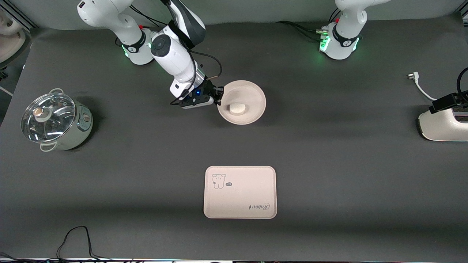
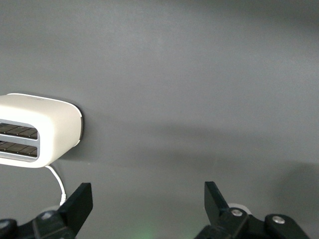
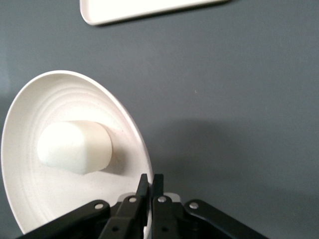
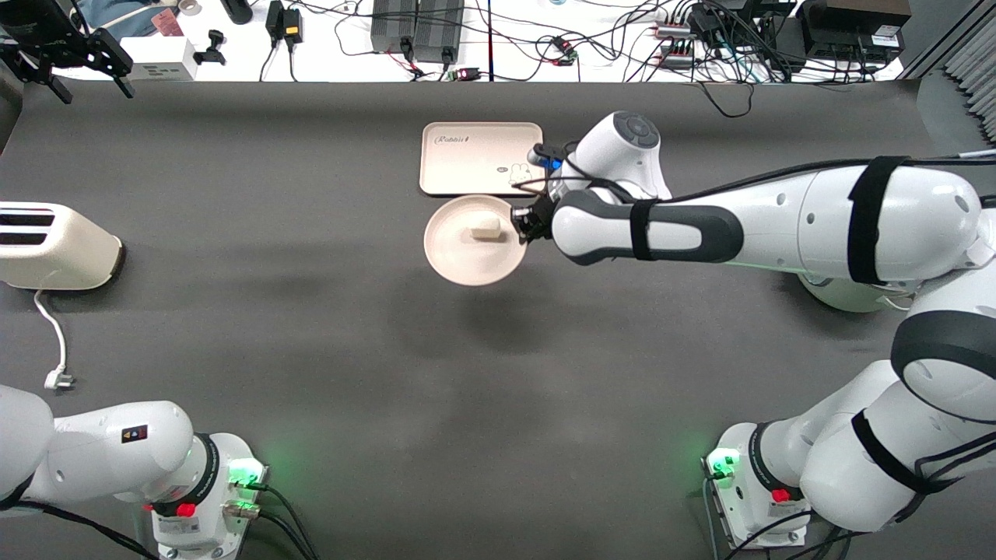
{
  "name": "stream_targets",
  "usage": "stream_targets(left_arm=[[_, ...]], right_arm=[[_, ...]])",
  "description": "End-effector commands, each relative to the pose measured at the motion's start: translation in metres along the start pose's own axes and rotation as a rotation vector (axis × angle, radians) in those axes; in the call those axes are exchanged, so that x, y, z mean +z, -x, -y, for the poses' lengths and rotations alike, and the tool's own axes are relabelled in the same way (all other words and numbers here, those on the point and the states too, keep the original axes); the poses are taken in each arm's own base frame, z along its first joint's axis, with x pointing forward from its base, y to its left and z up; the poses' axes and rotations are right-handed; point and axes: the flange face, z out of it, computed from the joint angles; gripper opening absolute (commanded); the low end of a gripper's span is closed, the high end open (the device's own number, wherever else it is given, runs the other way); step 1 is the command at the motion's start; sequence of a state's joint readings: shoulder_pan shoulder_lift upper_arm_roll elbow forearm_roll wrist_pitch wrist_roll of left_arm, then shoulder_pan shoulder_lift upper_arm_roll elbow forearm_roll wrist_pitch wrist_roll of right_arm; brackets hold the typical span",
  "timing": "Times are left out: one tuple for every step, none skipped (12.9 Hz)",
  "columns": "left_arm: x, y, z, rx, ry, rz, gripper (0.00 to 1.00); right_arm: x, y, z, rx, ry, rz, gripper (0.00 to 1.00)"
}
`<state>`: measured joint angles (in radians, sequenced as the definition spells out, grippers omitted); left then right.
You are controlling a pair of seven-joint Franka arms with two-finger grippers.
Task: Place bun in plate and plate on tray
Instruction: 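Carry the plate with the right gripper onto the pink tray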
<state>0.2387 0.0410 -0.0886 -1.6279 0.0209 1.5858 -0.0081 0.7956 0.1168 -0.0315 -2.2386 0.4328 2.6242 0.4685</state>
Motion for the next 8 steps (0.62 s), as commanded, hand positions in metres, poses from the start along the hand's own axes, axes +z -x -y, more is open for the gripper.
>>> stream_targets(left_arm=[[-0.001, 0.002, 0.002, 0.000, -0.009, -0.016, 1.00], [-0.001, 0.002, 0.002, 0.000, -0.009, -0.017, 1.00], [-0.002, 0.002, 0.002, 0.000, -0.009, -0.017, 1.00], [-0.003, 0.003, 0.003, -0.003, -0.009, -0.020, 1.00], [-0.005, 0.003, 0.004, -0.003, -0.009, -0.022, 1.00], [-0.007, 0.004, 0.004, -0.003, -0.009, -0.025, 1.00], [-0.008, 0.005, 0.007, -0.008, -0.009, -0.026, 1.00], [-0.010, 0.006, 0.007, -0.009, -0.009, -0.029, 1.00]], right_arm=[[0.006, -0.051, 0.005, 0.031, -0.026, -0.019, 0.00], [0.012, -0.072, 0.007, 0.046, -0.029, -0.027, 0.00], [0.019, -0.098, 0.012, 0.057, -0.032, -0.035, 0.00], [0.027, -0.124, 0.015, 0.065, -0.037, -0.050, 0.00], [0.035, -0.149, 0.016, 0.075, -0.041, -0.061, 0.00], [0.037, -0.173, 0.020, 0.081, -0.052, -0.071, 0.00], [0.035, -0.197, 0.022, 0.087, -0.063, -0.078, 0.00], [0.040, -0.217, 0.024, 0.089, -0.067, -0.078, 0.00]])
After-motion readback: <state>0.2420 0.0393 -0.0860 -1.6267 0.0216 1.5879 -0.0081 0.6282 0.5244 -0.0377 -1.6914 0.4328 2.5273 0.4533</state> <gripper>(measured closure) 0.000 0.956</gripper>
